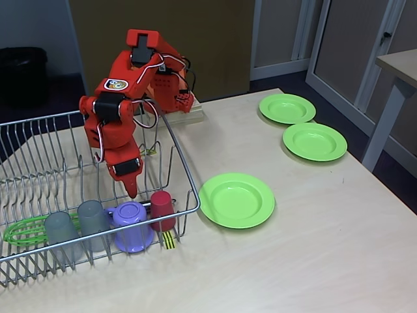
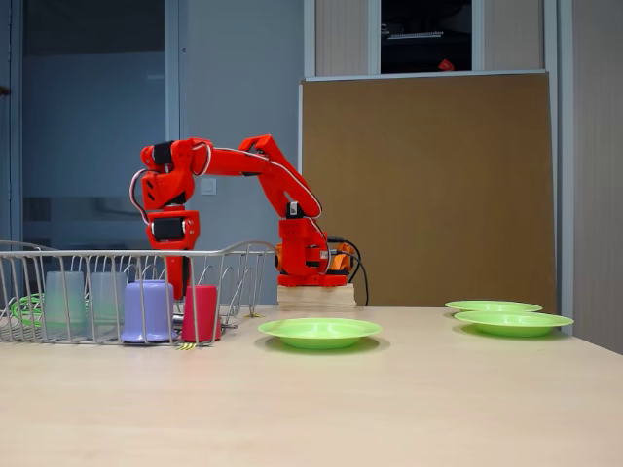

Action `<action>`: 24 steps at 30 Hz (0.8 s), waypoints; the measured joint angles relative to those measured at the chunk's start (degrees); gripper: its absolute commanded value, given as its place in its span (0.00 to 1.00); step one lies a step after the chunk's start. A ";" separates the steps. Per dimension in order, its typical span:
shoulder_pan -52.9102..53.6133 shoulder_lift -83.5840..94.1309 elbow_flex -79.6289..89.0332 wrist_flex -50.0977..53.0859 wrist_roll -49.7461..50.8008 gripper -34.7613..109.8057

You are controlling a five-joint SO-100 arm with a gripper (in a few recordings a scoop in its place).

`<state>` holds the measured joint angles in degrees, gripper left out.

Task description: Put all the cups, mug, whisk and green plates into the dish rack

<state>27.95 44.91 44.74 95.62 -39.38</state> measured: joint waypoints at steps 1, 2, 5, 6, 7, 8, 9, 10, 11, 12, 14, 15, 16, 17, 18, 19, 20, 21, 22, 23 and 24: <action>0.09 0.70 0.26 -0.35 0.00 0.24; 0.18 1.23 0.26 -0.35 -0.09 0.24; -0.09 2.99 0.18 1.14 -0.18 0.24; -0.09 3.69 0.09 1.41 -0.18 0.24; -0.26 4.31 0.09 2.20 -0.18 0.24; -0.44 5.27 0.09 2.90 -0.18 0.24; -0.97 6.24 0.09 3.43 -0.18 0.24; -1.49 7.65 0.09 3.60 0.00 0.24; -2.02 9.23 0.18 4.13 0.18 0.24; -2.72 10.90 0.70 4.57 0.18 0.24; -4.22 15.12 2.11 4.83 0.62 0.24; -4.83 17.31 2.99 5.19 0.97 0.24; -5.71 19.78 4.22 5.27 1.58 0.24; -6.59 22.15 5.54 5.36 2.37 0.24; -7.47 24.43 6.86 5.10 3.43 0.24; -8.53 26.72 8.70 4.83 4.75 0.24; -9.76 28.83 10.11 4.39 5.71 0.24; -11.07 30.41 11.51 4.04 7.03 0.24; -12.39 32.17 13.10 3.96 8.88 0.24; -13.80 33.66 14.85 3.34 10.90 0.24; -15.03 35.07 16.79 3.08 12.83 0.24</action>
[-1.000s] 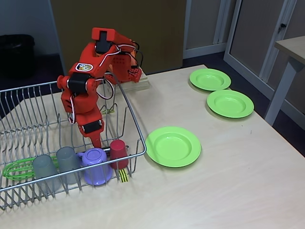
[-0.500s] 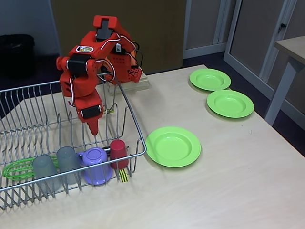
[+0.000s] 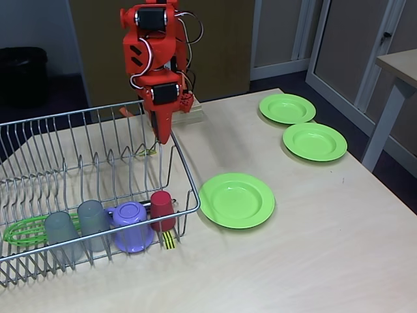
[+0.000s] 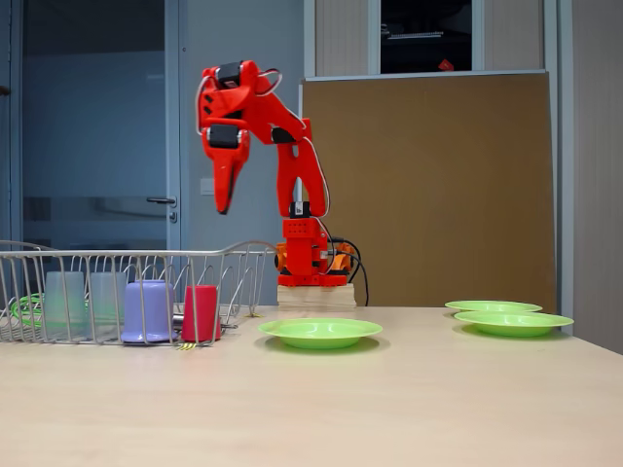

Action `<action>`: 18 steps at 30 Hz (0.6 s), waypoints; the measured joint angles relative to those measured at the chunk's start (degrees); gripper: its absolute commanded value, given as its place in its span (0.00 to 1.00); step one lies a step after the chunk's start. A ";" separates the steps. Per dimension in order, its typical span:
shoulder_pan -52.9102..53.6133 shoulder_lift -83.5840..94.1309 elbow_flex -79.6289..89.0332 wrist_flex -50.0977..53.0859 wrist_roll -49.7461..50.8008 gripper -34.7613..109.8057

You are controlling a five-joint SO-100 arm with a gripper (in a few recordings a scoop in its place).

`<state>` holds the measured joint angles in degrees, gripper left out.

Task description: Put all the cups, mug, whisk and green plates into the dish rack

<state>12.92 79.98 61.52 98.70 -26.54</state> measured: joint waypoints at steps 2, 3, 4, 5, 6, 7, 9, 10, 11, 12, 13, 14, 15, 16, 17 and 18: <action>-2.72 2.90 4.48 -2.11 4.75 0.24; -4.22 4.48 6.86 -3.43 6.94 0.24; -6.15 5.98 9.58 -5.19 9.67 0.24; -8.17 7.21 12.66 -7.03 12.30 0.25; -10.11 8.35 15.73 -8.96 15.21 0.26; -11.43 8.96 18.90 -11.07 18.37 0.26; -14.06 10.28 25.40 -15.82 24.17 0.26; -15.03 10.81 28.65 -18.19 26.54 0.26; -16.35 11.07 31.73 -20.39 28.92 0.27; -17.75 11.25 34.54 -22.68 31.20 0.28; -19.07 11.25 37.27 -25.22 33.40 0.30; -20.57 11.25 39.46 -27.42 35.42 0.32; -21.62 11.34 41.40 -29.71 37.09 0.33; -22.59 11.43 43.51 -31.55 38.67 0.35; -23.29 11.51 45.62 -33.31 40.34 0.37; -24.17 11.51 47.64 -34.89 41.92 0.39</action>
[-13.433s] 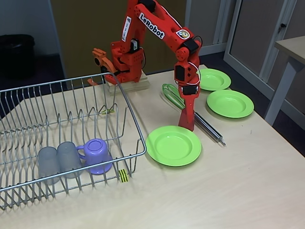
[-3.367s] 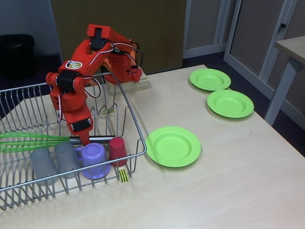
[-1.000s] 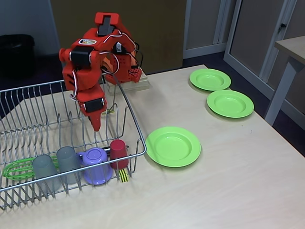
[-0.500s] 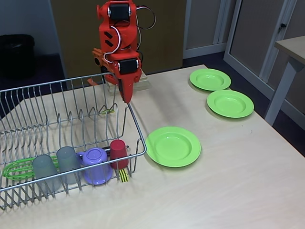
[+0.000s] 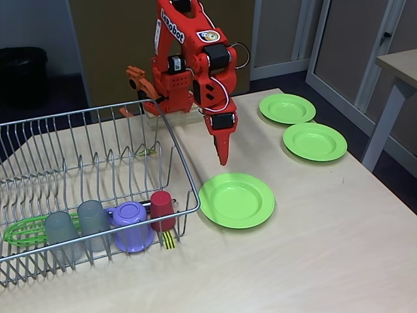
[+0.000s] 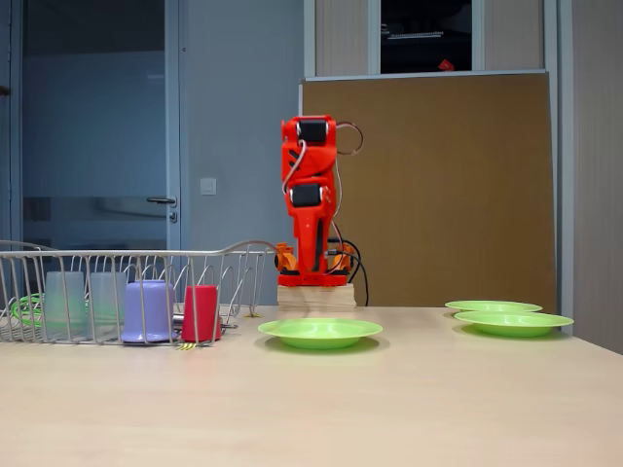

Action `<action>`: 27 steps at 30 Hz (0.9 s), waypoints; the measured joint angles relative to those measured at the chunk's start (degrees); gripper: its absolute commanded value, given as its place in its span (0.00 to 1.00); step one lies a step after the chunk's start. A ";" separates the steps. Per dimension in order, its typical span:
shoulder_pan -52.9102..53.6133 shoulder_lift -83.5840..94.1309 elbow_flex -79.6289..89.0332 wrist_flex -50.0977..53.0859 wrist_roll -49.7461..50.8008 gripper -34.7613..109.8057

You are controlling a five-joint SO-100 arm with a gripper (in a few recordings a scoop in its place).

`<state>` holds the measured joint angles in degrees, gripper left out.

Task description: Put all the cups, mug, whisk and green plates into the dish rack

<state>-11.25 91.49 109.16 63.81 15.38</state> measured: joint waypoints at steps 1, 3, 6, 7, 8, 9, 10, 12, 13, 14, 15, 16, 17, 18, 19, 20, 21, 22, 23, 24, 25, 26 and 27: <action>-1.05 0.00 1.58 -1.49 1.58 0.40; -2.99 0.00 4.04 -3.25 3.96 0.42; -4.39 0.09 6.33 -5.45 7.12 0.44; -4.75 -0.09 6.50 -5.89 7.82 0.45; -5.36 -0.18 6.68 -6.59 8.53 0.45; -6.06 -0.18 7.38 -7.65 8.61 0.46; -6.42 -0.79 7.73 -7.47 8.96 0.46; -6.50 -1.49 8.61 -9.40 9.14 0.47; -6.77 -1.67 9.23 -11.07 9.58 0.47; -7.03 -2.46 9.58 -10.99 9.58 0.47; -7.56 -3.43 9.67 -12.30 9.58 0.47; -7.56 -3.69 10.46 -13.80 9.93 0.47; -7.56 -4.31 10.72 -14.94 10.11 0.47; -7.47 -4.75 11.34 -16.70 10.11 0.47; -7.29 -5.27 11.69 -16.79 10.28 0.47; -7.21 -5.62 12.30 -18.81 10.37 0.47; -7.21 -5.80 12.66 -18.81 10.20 0.47; -7.29 -6.33 13.27 -20.57 10.20 0.47; -7.47 -6.77 13.80 -21.36 10.11 0.47; -7.47 -7.38 14.41 -21.97 10.11 0.47; -7.56 -7.82 14.50 -23.20 10.11 0.46; -7.82 -7.91 14.85 -23.73 10.28 0.46; -8.09 -8.09 15.29 -24.96 10.37 0.46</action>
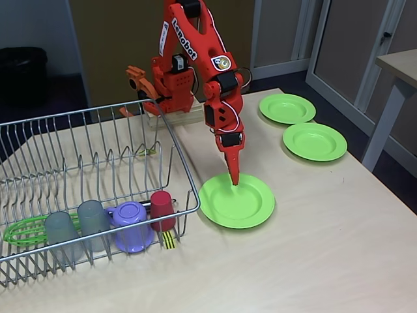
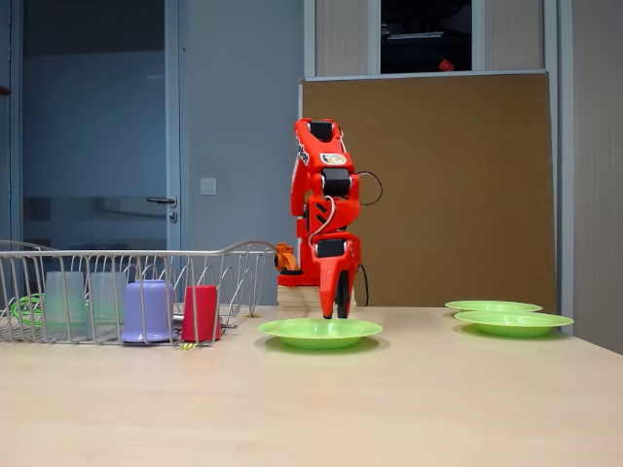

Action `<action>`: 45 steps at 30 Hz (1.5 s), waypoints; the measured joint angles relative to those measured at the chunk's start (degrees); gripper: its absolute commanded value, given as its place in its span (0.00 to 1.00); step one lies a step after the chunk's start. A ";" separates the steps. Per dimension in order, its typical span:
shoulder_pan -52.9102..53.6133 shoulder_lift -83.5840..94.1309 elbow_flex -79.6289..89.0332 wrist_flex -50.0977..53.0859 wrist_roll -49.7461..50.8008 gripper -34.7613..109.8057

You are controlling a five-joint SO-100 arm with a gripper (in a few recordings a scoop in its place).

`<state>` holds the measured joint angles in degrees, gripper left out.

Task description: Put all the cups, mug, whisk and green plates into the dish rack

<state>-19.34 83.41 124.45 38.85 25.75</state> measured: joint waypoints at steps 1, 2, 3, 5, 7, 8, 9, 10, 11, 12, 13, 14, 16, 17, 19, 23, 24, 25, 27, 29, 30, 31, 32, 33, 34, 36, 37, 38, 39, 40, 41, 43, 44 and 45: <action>-0.44 -0.70 0.35 -0.97 -0.26 0.46; -0.44 -1.49 0.44 -1.05 0.35 0.46; -0.35 -1.85 0.44 -2.11 0.62 0.46; 0.09 -2.72 0.35 -3.43 0.79 0.46; 0.09 -3.52 0.53 -4.31 1.05 0.45; 0.00 -4.04 0.53 -4.83 0.97 0.44; 0.09 -4.39 0.18 -5.10 0.88 0.44; 0.44 -4.83 0.00 -5.27 0.70 0.43; 0.70 -5.10 0.00 -5.80 0.26 0.43; 1.23 -5.71 -0.62 -6.15 0.00 0.42; 1.58 -6.06 -1.05 -6.24 -0.18 0.41; 1.67 -6.15 -1.14 -6.42 -0.70 0.41; 2.55 -7.21 -2.20 -6.24 -1.05 0.40; 2.72 -7.65 -2.64 -6.24 -1.23 0.39; 3.52 -8.79 -3.69 -7.29 -2.02 0.37; 4.66 -10.55 -5.19 -7.91 -2.29 0.33; 5.10 -10.81 -5.27 -7.91 -2.29 0.32; 5.36 -11.07 -5.80 -7.82 -2.29 0.31; 5.80 -11.51 -6.15 -7.65 -2.29 0.28; 5.89 -12.30 -6.86 -7.65 -2.29 0.24; 5.98 -12.39 -7.03 -7.65 -1.32 0.24; 5.89 -12.48 -7.21 -7.65 -1.49 0.24; 5.54 -12.13 -7.21 -7.65 -1.67 0.24; 5.54 -11.95 -7.21 -7.38 -1.32 0.24; 5.01 -11.95 -7.38 -6.77 -0.79 0.24; 4.22 -10.81 -8.00 -4.83 -0.35 0.24; 3.78 -10.02 -8.09 -3.60 0.26 0.24; 3.60 -9.14 -8.70 -2.46 0.53 0.24; 3.25 -8.26 -9.40 -1.14 0.62 0.24; 2.72 -7.47 -10.20 0.79 0.62 0.24; 2.37 -6.77 -11.43 2.72 0.97 0.24; 1.32 -5.27 -14.06 7.38 0.70 0.24; 0.70 -4.48 -15.29 9.76 0.35 0.24; 0.18 -4.13 -17.23 11.95 0.70 0.24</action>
<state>-19.16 79.28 107.23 50.80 26.46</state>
